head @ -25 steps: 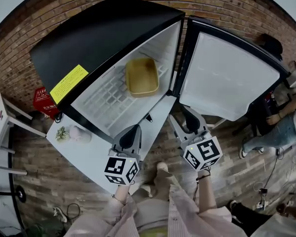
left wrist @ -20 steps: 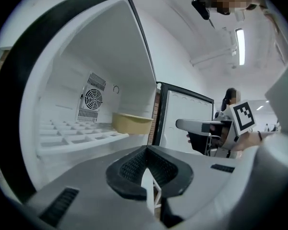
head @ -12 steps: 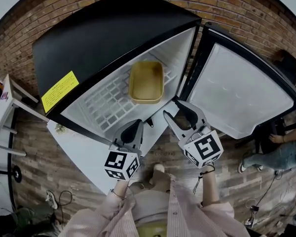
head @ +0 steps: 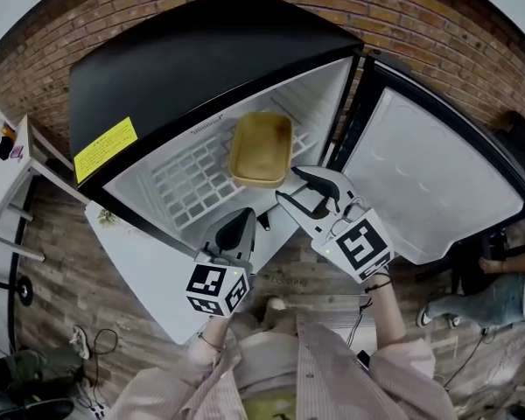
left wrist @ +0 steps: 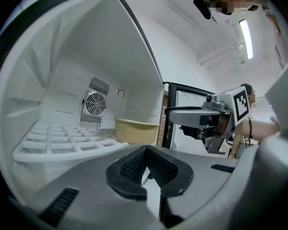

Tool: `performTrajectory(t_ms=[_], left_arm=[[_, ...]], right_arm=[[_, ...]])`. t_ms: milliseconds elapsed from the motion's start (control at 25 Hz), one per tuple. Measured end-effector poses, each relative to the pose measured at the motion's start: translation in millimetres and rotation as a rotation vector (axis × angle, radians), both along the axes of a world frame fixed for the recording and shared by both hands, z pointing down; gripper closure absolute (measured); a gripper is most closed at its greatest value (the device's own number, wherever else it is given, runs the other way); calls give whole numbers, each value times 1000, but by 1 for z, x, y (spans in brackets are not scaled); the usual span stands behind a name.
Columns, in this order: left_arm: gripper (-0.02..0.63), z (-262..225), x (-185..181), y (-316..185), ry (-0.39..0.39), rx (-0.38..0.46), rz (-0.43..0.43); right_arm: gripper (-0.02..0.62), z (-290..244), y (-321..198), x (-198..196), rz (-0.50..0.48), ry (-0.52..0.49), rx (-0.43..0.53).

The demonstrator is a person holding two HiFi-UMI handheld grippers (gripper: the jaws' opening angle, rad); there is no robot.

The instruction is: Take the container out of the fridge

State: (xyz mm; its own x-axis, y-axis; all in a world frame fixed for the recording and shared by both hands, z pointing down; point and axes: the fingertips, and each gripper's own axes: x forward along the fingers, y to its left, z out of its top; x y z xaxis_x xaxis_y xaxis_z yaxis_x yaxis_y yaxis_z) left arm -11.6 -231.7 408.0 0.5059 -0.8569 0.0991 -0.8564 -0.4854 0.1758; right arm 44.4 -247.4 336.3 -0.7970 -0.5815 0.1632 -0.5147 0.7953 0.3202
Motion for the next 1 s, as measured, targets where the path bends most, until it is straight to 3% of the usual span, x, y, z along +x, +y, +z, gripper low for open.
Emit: performTrajectory(t_ms=[160, 360, 800, 1000], left_arm=[[614, -3, -2, 0, 0, 11, -16], [614, -4, -3, 1, -3, 15, -8], [614, -10, 0, -2, 14, 7, 53], [614, -10, -2, -2, 25, 6, 65]], right_arm=[[436, -4, -7, -14, -92, 63, 42], [436, 5, -11, -30, -186, 230, 46], [436, 29, -21, -39, -238, 563, 1], [437, 45, -19, -44, -266, 653, -30]])
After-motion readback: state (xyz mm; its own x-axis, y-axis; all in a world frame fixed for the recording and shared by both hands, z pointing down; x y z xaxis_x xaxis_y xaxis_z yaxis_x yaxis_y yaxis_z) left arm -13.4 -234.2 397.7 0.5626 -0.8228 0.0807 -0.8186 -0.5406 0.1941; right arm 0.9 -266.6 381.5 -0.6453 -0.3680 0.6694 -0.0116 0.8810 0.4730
